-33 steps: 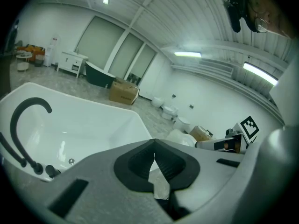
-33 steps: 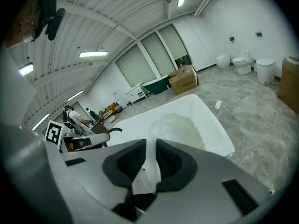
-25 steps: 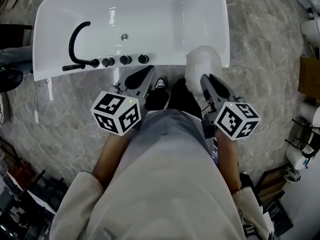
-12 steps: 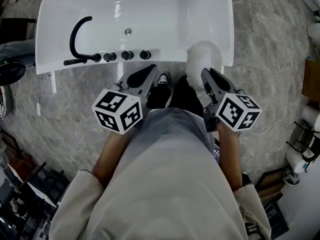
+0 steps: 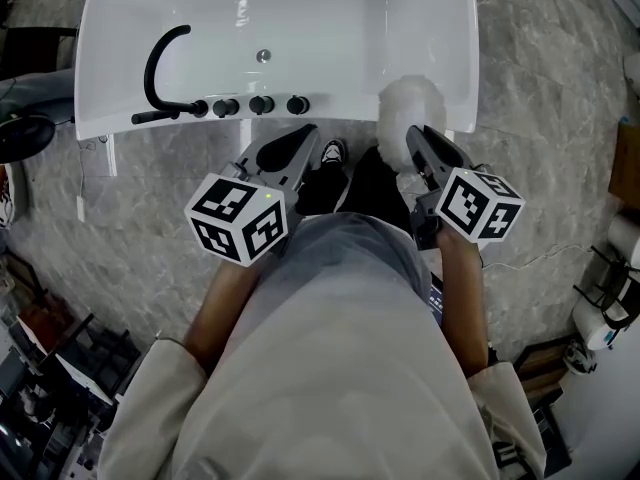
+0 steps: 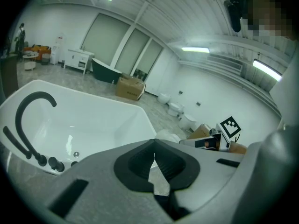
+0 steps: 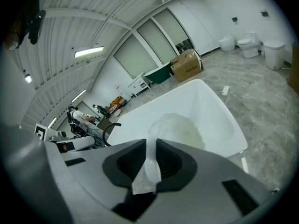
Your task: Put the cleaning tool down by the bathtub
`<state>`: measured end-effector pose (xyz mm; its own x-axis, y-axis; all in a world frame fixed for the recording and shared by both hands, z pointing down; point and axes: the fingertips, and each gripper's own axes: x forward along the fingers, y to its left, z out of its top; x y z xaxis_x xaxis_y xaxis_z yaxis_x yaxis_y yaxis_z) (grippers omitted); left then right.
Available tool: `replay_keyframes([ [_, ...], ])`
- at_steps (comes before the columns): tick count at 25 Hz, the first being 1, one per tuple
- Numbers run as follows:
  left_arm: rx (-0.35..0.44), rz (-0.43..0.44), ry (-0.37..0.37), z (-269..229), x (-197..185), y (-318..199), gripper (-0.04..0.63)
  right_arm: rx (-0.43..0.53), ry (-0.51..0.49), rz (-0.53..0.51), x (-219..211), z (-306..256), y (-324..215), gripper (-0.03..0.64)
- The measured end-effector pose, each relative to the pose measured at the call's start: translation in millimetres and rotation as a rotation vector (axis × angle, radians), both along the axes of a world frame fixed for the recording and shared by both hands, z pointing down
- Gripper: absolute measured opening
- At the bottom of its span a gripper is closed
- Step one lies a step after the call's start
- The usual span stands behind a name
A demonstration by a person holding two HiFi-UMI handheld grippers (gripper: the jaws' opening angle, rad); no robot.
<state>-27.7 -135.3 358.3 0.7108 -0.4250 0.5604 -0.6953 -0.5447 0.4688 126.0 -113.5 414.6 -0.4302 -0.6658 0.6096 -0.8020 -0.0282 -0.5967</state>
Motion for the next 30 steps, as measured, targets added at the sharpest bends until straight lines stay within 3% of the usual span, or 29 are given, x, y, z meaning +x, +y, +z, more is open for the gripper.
replay_keyframes([
  [18,-0.019,-0.038,-0.024,9.2,-22.8,0.0,0.005,-0.125,-0.002,-0.069,-11.8,66.6,-1.4,0.063],
  [30,-0.018,-0.040,-0.059,13.4,-25.5,-4.7,0.006,-0.146,-0.025,-0.129,-14.2,89.2,-6.6,0.063],
])
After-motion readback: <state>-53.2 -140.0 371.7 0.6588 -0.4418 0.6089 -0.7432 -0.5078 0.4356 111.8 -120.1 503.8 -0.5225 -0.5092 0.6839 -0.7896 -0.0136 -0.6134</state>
